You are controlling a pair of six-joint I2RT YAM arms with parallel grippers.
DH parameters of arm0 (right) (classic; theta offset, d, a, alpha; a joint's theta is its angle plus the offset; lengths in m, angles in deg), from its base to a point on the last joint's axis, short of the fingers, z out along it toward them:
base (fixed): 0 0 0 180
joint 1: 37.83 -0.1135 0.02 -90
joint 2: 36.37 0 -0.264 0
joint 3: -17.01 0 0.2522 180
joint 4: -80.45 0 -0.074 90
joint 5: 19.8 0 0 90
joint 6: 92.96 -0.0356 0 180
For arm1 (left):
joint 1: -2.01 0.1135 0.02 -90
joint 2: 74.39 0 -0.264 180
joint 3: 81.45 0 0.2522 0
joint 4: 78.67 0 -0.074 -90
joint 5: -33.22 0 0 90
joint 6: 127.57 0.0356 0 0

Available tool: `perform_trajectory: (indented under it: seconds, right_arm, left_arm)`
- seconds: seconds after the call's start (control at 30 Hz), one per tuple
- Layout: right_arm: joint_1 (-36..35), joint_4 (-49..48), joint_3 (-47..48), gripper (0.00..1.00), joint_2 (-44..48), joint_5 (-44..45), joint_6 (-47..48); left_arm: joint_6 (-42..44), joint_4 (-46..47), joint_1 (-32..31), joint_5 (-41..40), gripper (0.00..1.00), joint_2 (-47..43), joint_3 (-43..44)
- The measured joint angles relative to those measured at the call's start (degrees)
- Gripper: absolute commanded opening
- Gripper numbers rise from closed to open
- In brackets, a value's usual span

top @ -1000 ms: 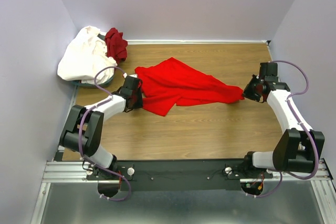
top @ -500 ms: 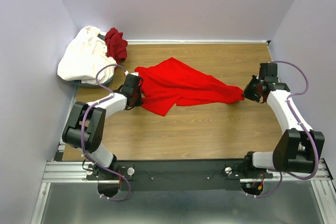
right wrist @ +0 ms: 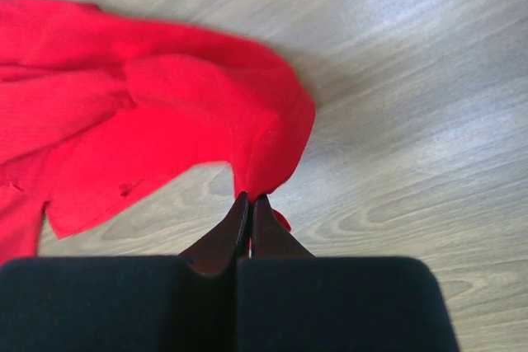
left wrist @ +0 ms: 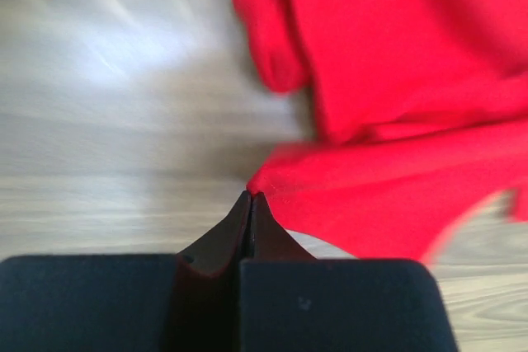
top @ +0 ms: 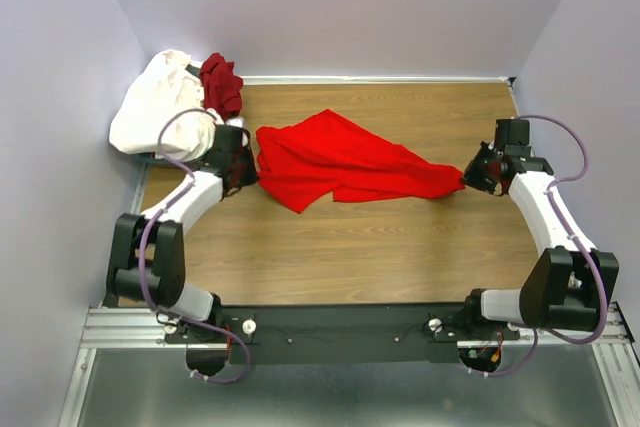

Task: Fold and stack the t-shirts
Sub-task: Flatten the tshirt out

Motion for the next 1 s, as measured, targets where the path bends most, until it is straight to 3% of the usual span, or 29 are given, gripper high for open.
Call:
perform_trajectory:
  seconds: [0.17,0.33,0.63,1.0]
  right_arm:
    - [0.0,-0.15,1.49,0.01,1.42,-1.25,0.2]
    - [0.0,-0.98,0.61,0.01,2.62,-2.71,0.02]
    - [0.0,-0.96,-6.4,0.01,3.17,-4.35,-0.31]
    - [-2.67,-1.46,-15.32,0.04,9.22,-7.43,-3.15]
  left_arm:
    - [-0.31,-1.42,6.54,2.62,0.0,-10.67,7.37]
    - [-0.35,-1.09,14.12,4.48,0.0,-18.93,8.5]
    - [1.49,-4.17,19.02,8.44,0.0,-19.17,0.72]
    - [3.58,-4.52,19.96,9.03,0.0,-20.22,-0.04]
